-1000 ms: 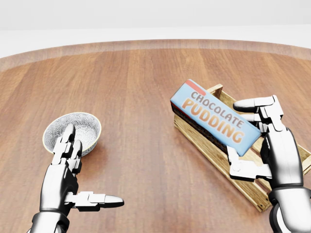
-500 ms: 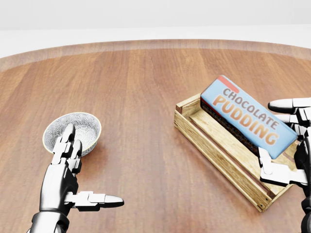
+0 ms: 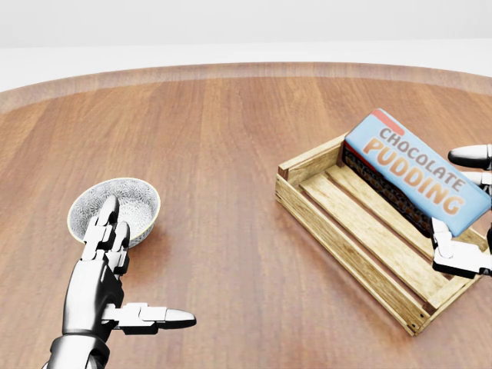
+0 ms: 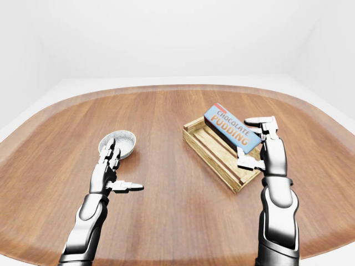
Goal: Pick up the chocolate pudding and put it in the tray.
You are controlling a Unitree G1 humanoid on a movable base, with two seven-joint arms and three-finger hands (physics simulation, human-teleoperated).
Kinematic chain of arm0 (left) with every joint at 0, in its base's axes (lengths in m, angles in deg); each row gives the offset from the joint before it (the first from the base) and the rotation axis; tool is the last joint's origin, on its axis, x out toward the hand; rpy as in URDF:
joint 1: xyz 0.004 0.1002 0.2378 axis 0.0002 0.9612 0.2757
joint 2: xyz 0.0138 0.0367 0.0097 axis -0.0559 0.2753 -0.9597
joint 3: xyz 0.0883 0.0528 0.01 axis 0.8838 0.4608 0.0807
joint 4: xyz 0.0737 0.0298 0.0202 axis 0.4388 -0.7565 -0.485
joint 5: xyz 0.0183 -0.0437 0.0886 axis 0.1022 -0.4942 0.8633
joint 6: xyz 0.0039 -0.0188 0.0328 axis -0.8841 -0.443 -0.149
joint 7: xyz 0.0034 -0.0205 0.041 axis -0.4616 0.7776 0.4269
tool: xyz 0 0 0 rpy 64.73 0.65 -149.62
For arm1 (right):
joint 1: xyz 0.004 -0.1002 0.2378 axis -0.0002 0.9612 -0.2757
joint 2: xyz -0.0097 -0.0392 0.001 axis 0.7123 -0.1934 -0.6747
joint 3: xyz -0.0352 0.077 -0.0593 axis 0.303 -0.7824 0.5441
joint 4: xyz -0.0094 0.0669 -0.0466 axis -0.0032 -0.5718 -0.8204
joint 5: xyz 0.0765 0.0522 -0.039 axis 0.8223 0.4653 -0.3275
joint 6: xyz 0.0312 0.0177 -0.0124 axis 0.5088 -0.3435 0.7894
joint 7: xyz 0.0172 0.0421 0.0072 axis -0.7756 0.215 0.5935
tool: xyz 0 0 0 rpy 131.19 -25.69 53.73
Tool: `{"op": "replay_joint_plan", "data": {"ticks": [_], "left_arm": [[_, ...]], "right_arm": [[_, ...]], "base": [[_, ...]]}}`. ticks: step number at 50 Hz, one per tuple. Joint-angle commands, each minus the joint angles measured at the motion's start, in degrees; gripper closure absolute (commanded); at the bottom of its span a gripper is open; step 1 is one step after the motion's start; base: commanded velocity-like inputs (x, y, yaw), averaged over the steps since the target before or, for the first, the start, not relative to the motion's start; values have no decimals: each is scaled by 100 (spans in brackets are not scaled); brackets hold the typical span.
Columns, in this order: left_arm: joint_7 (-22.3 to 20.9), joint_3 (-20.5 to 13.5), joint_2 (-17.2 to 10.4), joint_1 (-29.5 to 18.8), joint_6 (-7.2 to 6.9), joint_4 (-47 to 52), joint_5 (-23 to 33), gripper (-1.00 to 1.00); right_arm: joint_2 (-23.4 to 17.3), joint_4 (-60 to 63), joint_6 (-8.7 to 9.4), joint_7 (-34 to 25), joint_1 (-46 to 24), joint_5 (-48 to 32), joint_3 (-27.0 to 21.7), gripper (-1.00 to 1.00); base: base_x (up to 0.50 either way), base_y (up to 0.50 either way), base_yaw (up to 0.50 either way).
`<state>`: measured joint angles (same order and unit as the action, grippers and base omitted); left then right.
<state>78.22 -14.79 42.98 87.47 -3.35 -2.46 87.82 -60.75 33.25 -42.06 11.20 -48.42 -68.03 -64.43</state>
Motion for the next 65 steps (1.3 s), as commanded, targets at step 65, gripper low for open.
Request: {"op": "replay_joint_plan", "data": {"ticks": [65], "left_arm": [[-8, 4, 1, -3, 10, -7, -2, -100]], "right_arm": [[-1311, -5695, 0, 746, -2902, 592, 840, 100]], "base": [[0, 0, 0]]}}
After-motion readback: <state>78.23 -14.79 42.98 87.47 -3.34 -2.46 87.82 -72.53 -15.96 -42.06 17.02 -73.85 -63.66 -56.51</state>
